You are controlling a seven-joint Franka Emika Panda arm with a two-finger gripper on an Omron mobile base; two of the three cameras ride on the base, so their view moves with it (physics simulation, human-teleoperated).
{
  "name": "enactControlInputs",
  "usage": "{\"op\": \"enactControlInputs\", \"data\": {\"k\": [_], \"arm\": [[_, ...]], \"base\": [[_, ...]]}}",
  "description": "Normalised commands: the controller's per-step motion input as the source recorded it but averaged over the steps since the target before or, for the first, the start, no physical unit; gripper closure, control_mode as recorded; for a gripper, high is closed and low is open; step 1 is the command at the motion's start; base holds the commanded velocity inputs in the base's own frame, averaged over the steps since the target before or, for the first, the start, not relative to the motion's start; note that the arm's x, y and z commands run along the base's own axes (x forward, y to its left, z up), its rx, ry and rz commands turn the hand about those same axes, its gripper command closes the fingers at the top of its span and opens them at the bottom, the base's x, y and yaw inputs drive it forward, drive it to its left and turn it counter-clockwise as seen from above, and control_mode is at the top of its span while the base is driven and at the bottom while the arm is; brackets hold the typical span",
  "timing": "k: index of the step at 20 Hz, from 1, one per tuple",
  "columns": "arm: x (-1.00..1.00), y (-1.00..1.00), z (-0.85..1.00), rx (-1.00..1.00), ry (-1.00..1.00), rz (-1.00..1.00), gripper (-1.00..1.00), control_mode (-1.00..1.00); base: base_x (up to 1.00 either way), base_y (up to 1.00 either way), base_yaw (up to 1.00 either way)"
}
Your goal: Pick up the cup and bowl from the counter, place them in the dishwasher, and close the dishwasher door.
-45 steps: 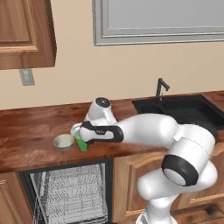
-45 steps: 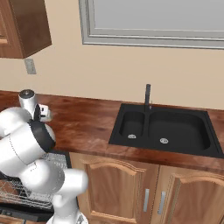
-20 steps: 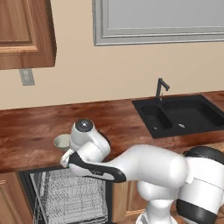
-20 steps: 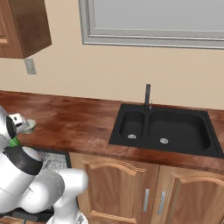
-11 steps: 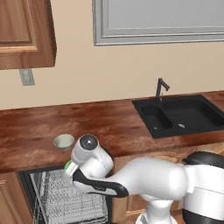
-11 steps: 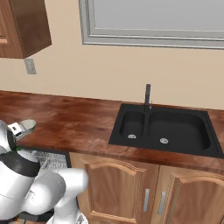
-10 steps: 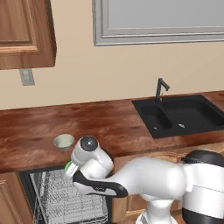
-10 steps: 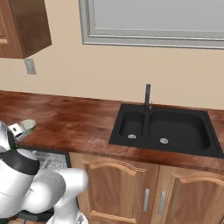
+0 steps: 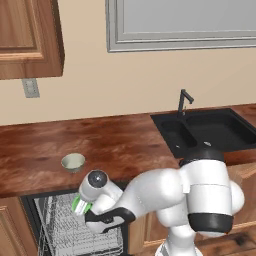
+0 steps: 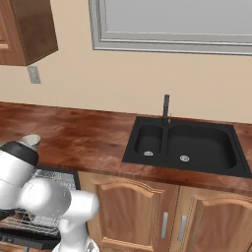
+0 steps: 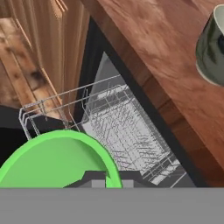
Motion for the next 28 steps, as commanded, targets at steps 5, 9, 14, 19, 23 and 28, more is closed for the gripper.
{"op": "enactControlInputs", "data": {"k": [5, 9, 14, 19, 23, 28], "arm": [[0.0, 0.34, -0.28, -0.16, 0.0, 0.01, 1.0, -1.0], [0.0, 0.32, -0.33, -0.14, -0.01, 0.02, 1.0, -1.0], [0.0, 0.3, -0.42, -0.11, -0.02, 0.04, 1.0, -1.0], [0.0, 0.14, -0.46, -0.04, -0.09, 0.08, 1.0, -1.0], [0.0, 0.02, -0.46, 0.0, -0.09, 0.07, 1.0, -1.0], [0.0, 0.0, -0.49, 0.0, -0.07, 0.07, 1.0, -1.0]], "base": [[0.0, 0.0, 0.0], [0.0, 0.0, 0.0], [0.0, 0.0, 0.0], [0.0, 0.0, 0.0], [0.0, 0.0, 0.0], [0.0, 0.0, 0.0]]}}
